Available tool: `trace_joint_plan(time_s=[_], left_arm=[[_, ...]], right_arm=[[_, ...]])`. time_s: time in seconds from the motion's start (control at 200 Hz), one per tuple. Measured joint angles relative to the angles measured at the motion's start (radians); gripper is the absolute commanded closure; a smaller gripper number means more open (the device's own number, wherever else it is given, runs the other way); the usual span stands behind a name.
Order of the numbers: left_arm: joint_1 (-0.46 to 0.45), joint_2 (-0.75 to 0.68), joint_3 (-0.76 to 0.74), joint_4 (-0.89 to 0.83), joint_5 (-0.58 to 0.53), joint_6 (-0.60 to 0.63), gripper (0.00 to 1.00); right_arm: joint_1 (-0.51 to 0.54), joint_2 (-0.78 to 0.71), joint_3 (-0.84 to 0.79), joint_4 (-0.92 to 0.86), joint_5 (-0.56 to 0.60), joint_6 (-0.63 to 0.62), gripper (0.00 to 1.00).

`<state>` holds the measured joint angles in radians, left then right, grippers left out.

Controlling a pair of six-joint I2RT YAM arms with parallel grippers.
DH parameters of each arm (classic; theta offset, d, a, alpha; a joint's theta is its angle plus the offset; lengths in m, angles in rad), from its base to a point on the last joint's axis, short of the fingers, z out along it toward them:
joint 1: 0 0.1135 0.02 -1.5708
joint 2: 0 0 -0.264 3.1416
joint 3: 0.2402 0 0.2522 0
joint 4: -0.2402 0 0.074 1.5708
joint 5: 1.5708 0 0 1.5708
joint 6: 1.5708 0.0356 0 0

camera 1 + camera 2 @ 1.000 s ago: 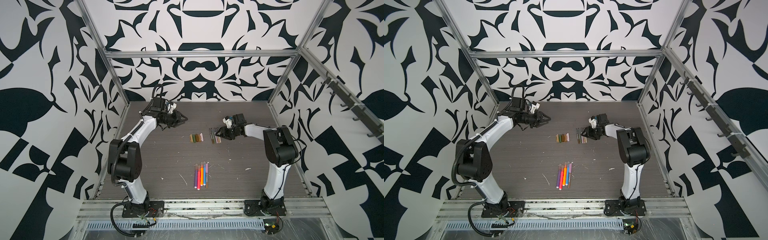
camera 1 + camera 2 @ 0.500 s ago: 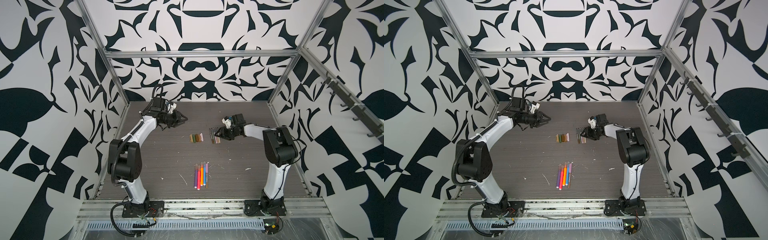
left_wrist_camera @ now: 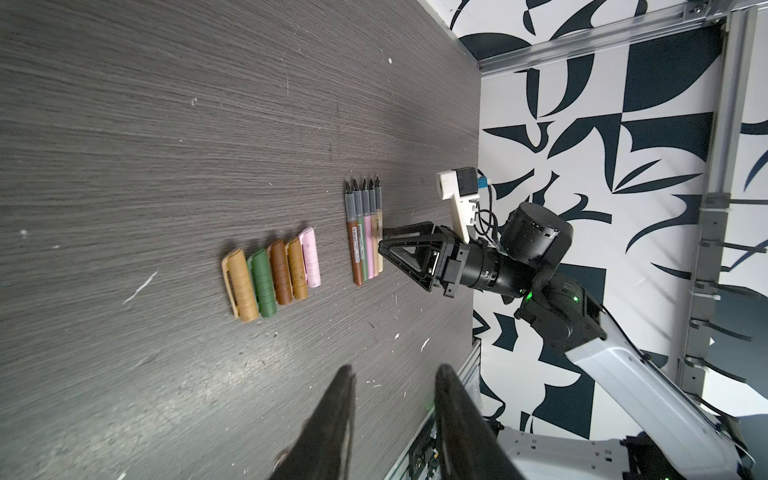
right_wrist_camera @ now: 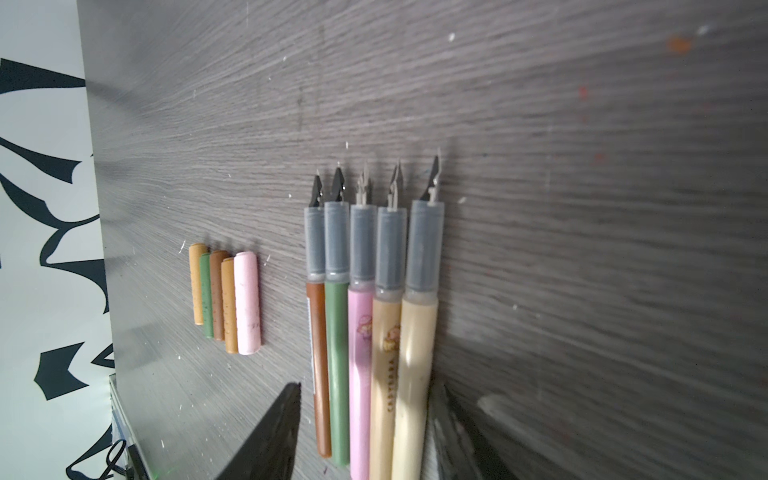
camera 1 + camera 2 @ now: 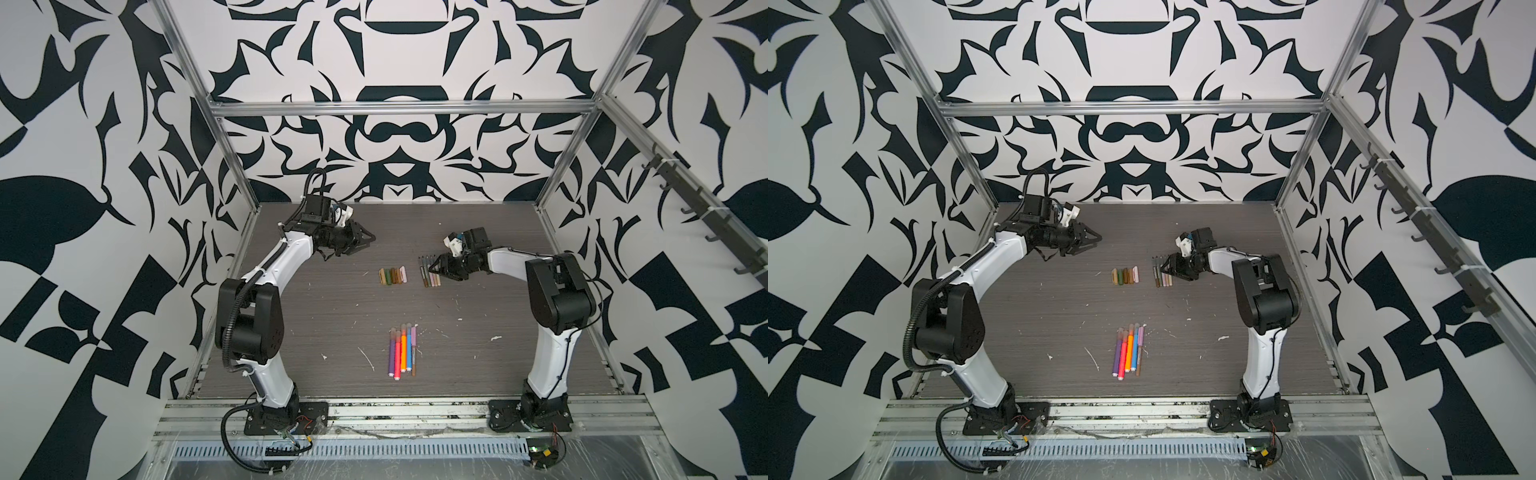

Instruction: Open the pen caps

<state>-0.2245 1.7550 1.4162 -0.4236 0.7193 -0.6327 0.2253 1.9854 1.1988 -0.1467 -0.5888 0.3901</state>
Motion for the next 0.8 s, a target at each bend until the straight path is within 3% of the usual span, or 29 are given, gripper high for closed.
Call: trace_joint_plan(time_s=[0.315, 0.535, 0.8], left_arm=[[0.0, 0.0, 0.0, 0.0, 0.0, 0.0, 0.64], [0.0, 0.0, 0.0, 0.0, 0.001, 0.0, 0.64], [0.0, 0.0, 0.0, 0.0, 0.002, 0.0, 0.64]], right_arm=[[0.006, -0.112, -0.113, -0.013, 0.124, -0.005, 0.43], [0.027, -0.357, -0.29, -0.063, 0.226, -0.005, 0.45], [0.337, -0.696, -0.479, -0.14, 0.372, 0.054, 0.6]])
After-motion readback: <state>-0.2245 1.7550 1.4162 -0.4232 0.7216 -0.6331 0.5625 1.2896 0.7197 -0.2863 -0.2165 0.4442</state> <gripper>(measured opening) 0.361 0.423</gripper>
